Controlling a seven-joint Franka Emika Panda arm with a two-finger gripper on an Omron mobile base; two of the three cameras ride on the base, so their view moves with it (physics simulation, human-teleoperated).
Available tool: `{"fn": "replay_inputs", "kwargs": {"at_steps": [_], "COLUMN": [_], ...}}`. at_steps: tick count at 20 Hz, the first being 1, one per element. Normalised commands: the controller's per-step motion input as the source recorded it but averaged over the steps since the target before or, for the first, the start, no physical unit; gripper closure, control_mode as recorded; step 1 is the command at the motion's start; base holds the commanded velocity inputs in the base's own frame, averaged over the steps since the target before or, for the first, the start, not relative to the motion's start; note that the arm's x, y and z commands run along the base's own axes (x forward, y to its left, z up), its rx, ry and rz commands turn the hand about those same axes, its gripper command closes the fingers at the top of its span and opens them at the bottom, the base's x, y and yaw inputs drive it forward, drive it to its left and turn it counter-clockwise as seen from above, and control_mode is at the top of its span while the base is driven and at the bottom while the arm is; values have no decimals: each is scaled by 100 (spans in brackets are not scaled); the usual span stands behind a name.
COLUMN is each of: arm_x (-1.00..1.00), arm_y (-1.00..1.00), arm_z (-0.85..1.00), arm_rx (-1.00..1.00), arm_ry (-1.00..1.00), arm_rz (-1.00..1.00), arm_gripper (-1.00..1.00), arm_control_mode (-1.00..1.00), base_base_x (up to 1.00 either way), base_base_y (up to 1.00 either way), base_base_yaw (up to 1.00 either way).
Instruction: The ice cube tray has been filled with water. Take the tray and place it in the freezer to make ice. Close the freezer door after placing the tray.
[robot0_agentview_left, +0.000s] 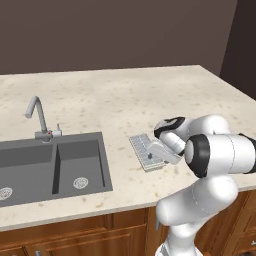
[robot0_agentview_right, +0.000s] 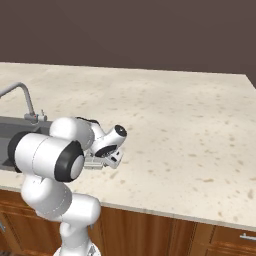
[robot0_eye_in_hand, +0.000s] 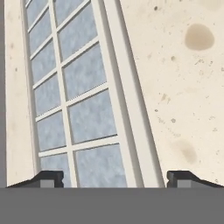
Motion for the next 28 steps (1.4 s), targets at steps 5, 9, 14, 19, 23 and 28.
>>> {"fn": "replay_inputs", "kwargs": {"at_steps": [5,9,14,19,23,28], "arm_x": [-15,-21,-26,-22,-23,-36], "arm_y": [2,3,0,0,0,0], "arm_z": [3,29,59,71,85,79], "arm_rx": [0,1,13,21,26,21], "arm_ry": [0,-2,-5,-5,0,0], "arm_rz": [5,3,1,0,0,0], "arm_gripper": [100,100,100,100,100,100], "arm_control_mode": [-100,-100,-100,-100,-100,-100], "base_base_x": [0,0,0,0,0,0], "base_base_y": [0,0,0,0,0,0], "base_base_yaw": [0,0,0,0,0,0]}}
